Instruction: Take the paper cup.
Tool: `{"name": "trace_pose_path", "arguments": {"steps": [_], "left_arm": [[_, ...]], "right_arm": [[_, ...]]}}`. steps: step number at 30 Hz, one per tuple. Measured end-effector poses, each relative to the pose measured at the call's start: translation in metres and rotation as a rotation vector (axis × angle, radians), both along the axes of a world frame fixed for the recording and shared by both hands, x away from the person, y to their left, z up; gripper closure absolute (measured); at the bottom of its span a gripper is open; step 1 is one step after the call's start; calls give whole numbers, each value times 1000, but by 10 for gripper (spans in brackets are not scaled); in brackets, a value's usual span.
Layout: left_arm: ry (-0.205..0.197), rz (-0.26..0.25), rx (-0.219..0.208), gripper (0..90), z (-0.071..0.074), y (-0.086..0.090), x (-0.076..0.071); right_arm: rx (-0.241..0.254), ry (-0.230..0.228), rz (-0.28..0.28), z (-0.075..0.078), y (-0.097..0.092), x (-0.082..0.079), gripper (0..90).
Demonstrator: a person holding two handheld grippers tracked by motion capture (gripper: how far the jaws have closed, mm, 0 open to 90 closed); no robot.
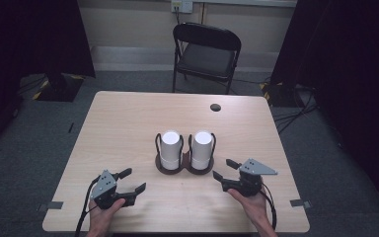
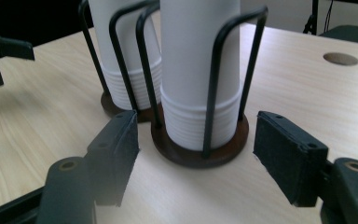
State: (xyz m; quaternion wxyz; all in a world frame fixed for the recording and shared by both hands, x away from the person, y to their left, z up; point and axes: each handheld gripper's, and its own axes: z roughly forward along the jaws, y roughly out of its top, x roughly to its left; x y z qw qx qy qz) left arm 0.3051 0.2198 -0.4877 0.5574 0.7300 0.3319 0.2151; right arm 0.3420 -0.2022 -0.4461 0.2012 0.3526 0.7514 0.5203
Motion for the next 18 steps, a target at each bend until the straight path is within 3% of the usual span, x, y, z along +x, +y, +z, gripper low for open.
{"name": "trace_pose_path", "arguments": {"steps": [9,14,18], "left_arm": [[-15,-24,-2,207,6,-6,-8],[-23,-49,27,179,9,-18,-13],[-7,-59,35,180,10,-23,-16]], "right_arm": [[41,-59,1,24,8,18,317],[65,-92,-3,35,14,33,316],[99,-101,4,42,20,43,314]]}}
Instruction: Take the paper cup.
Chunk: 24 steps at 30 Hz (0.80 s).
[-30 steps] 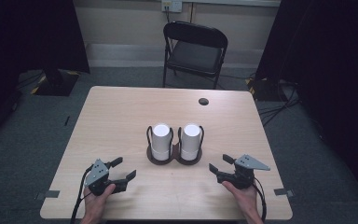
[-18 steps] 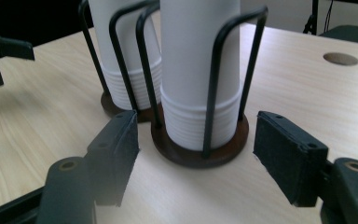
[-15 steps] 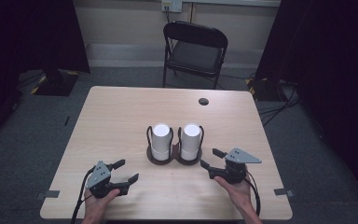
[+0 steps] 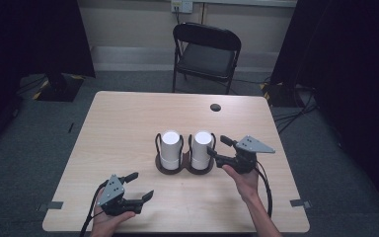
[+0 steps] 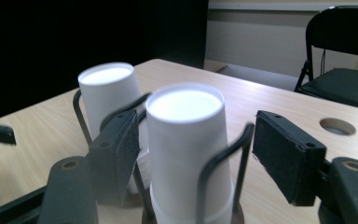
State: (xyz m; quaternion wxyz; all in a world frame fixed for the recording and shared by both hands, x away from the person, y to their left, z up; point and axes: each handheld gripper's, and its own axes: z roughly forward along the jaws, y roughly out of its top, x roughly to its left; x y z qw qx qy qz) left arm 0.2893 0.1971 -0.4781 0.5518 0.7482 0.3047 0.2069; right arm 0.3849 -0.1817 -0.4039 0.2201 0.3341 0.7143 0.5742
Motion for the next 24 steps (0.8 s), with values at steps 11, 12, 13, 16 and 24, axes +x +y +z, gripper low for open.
{"name": "trace_pose_path", "arguments": {"steps": [11,12,13,16,24], "left_arm": [[8,-33,18,199,4,-7,-6],[8,-33,18,203,4,-7,-6],[11,-33,19,204,4,-7,-6],[9,-42,17,207,3,-8,-6],[10,-37,21,214,4,-9,-7]], "right_arm": [[-9,8,20,0,22,23,305],[-9,8,20,0,22,23,305],[-21,10,28,-1,27,25,303],[-31,10,28,-2,32,28,296],[-56,14,30,-4,41,37,289]]}}
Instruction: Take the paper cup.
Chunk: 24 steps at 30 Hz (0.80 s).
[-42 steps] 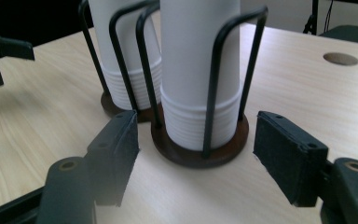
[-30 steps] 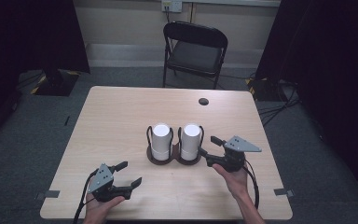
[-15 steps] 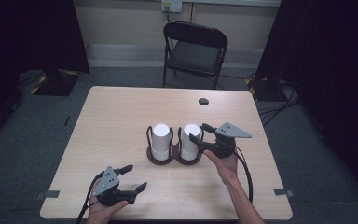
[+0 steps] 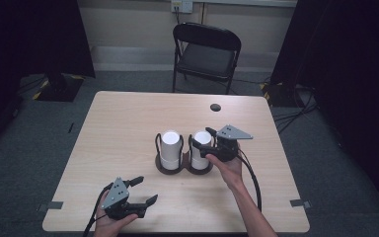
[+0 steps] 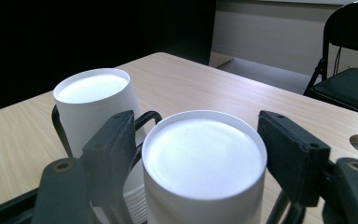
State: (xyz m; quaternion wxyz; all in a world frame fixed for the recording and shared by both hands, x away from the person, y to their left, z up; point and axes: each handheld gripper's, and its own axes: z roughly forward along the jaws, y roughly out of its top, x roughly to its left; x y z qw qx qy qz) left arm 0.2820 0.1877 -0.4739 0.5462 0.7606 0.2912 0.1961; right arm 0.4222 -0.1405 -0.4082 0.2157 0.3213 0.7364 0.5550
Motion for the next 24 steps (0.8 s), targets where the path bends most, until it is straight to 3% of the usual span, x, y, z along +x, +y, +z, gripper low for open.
{"name": "trace_pose_path", "arguments": {"steps": [15,24], "left_arm": [[-1,5,-4,226,0,3,1],[-1,27,-17,232,1,7,2]], "right_arm": [[-34,38,-25,-8,6,7,318],[-42,27,-27,-7,7,7,340]]}}
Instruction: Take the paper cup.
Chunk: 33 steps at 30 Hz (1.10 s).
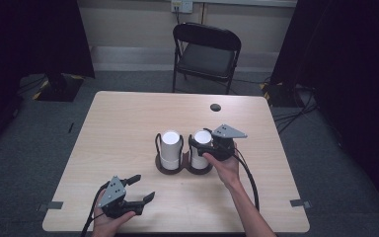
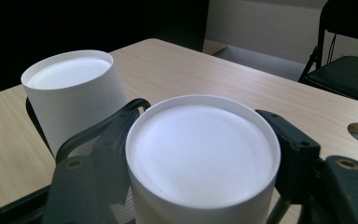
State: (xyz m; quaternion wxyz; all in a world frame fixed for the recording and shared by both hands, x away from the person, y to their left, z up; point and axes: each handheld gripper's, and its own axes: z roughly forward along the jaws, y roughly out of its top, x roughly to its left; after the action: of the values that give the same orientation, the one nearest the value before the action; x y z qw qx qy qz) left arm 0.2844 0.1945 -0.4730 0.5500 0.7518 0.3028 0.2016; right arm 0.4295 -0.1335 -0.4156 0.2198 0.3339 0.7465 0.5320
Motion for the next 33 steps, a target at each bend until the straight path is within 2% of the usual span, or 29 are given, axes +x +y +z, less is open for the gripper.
{"name": "trace_pose_path", "arguments": {"steps": [6,10,13,14,17,23,24,28,33], "left_arm": [[21,-28,-7,229,0,-2,1],[12,-17,0,225,5,-4,1],[14,-21,0,258,7,-6,1],[4,-28,0,269,10,-7,1],[2,-28,4,268,11,-7,2],[16,-14,-24,257,17,-9,10],[-2,-17,-18,257,21,-11,11],[-32,-23,-26,267,32,-15,18],[-41,-30,-46,268,39,-24,26]], "right_arm": [[26,-10,3,7,-3,0,342],[39,-8,3,11,-4,1,343],[55,-11,1,14,-3,1,343],[56,-10,-1,15,-3,1,343],[61,-9,1,17,-2,1,343],[73,-9,0,20,-3,1,344],[85,-8,-1,20,-5,2,344],[96,-11,-5,22,-7,1,344],[111,-12,-7,26,-10,1,344]]}}
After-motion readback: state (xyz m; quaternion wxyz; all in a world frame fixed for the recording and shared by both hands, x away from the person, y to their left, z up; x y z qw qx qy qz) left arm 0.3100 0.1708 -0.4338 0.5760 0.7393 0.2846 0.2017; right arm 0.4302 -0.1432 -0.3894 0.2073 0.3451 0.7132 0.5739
